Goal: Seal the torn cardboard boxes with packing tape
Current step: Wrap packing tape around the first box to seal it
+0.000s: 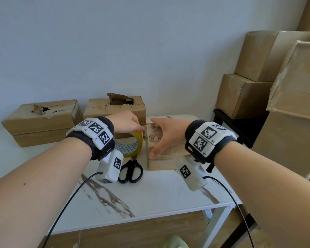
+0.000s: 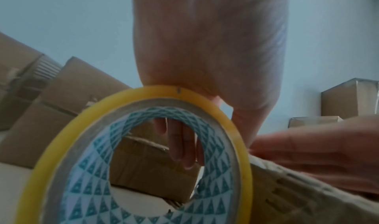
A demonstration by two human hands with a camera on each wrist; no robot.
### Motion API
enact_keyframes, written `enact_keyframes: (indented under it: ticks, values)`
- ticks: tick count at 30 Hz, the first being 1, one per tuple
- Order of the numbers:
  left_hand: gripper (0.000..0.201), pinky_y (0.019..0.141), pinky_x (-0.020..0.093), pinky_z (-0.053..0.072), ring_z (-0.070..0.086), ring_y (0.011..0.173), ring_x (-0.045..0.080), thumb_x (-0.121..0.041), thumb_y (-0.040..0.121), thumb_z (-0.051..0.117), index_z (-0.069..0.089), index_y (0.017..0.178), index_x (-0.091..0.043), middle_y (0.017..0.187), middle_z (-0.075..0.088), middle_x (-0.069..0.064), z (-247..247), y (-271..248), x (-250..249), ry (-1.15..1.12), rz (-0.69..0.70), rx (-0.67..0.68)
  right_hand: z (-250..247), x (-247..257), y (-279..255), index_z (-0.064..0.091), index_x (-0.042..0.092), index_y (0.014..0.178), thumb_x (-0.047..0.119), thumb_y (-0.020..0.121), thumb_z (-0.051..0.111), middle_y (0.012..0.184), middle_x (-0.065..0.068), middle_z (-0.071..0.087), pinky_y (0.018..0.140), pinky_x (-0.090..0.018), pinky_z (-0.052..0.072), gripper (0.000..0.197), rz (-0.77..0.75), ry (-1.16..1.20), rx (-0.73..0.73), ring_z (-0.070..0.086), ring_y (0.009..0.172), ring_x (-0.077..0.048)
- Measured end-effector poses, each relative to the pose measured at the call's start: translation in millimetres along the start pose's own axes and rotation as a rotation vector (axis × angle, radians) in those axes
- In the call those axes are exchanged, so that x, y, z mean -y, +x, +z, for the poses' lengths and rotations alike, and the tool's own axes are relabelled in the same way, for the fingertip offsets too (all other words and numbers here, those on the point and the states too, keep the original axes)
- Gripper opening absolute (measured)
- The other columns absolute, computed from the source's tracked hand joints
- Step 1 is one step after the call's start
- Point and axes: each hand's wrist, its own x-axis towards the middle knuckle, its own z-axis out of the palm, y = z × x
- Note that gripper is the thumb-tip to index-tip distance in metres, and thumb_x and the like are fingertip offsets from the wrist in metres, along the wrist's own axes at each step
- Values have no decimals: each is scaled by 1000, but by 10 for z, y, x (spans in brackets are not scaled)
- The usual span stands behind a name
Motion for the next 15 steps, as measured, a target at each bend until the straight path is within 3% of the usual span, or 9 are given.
enact_keyframes:
  ticks: [4,8,12,15]
  values:
    - [40,77,33,45,59,90,23,-46,86,61,68,91,-6,96,66,9,-39,-3,69,-42,-34,-8,62,86,16,14,22,149,57,65,76,151,3,27,116,-54,12,110,-7,-141,-34,26,140,-20]
    - [41,57,28,29,42,66,18,-49,84,61,50,72,-12,68,42,4,-64,-31,86,-76,-76,-11,58,71,-21,13,27,149,53,65,78,149,4,29,116,-50,12,109,-20,-99,-65,28,138,-21]
    - [45,55,29,25,36,57,17,-48,82,63,42,60,-16,60,35,0,-85,-36,80,-93,-71,-39,82,19,-41,11,28,150,53,65,78,152,5,25,117,-47,11,111,-40,-85,-85,26,139,-21]
    - [45,53,27,26,37,56,16,-48,82,63,43,60,-15,59,36,0,-89,-39,78,-81,-63,-40,67,-87,-25,8,33,150,65,60,74,156,9,17,118,-50,4,116,-29,-88,-30,17,143,-19]
